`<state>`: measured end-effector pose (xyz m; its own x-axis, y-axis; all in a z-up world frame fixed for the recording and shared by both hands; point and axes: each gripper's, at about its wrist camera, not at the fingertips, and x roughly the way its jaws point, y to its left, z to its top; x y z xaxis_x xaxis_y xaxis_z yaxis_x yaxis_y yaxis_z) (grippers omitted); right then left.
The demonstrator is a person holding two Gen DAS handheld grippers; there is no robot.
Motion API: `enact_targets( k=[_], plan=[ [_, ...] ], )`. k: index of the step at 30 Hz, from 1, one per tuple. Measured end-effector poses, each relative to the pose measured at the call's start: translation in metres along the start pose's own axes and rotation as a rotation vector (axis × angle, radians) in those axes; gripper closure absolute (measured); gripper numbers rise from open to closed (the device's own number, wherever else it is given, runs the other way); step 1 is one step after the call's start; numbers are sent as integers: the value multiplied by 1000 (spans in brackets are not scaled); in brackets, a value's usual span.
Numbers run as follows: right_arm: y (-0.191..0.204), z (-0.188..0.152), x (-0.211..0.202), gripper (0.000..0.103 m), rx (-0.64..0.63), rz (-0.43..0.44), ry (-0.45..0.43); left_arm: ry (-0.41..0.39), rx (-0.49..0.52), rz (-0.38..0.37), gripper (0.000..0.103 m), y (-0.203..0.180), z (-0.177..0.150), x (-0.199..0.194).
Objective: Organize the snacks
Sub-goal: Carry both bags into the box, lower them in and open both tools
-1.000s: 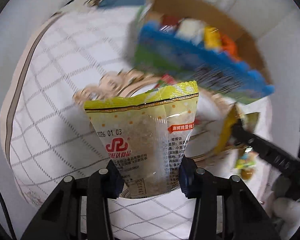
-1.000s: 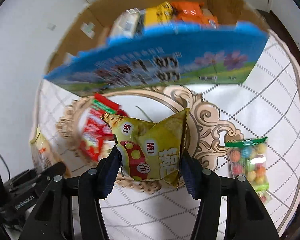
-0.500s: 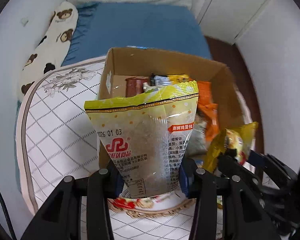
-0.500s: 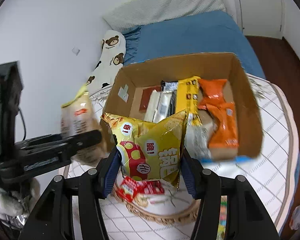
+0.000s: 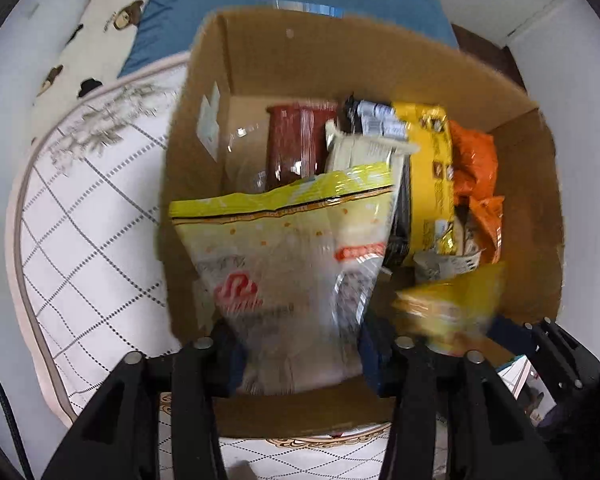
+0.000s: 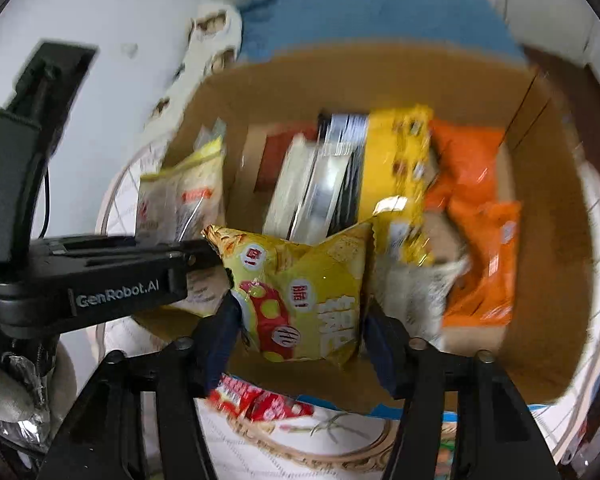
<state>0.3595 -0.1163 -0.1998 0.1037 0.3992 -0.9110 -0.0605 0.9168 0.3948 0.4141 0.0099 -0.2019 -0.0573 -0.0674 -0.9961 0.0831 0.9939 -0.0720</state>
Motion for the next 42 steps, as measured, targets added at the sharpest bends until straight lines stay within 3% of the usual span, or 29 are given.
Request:
enact_targets(
  k=[1,2,8,16,33,42],
  plan=[
    [-3,0,10,8,8,5,44,5,6,7,45,0,1,3],
    [-6,0,18,5,13,4,75,1,9,13,36,-1,1,5],
    [-18,-1,23,5,37,-26,74,-33,-28,-13,32,4,3,4],
    [-33,-4,-7,5,55,-149,-32,-101,-47,2,32,3,-4,-9],
    [-35,-29,-55,3,50,-274,-172,-306,-8,30,32,-14,-63,-49],
    [-25,-53,-90,3,37,-331,-287,-470,8,70,32,-18,-103,-84]
  ],
)
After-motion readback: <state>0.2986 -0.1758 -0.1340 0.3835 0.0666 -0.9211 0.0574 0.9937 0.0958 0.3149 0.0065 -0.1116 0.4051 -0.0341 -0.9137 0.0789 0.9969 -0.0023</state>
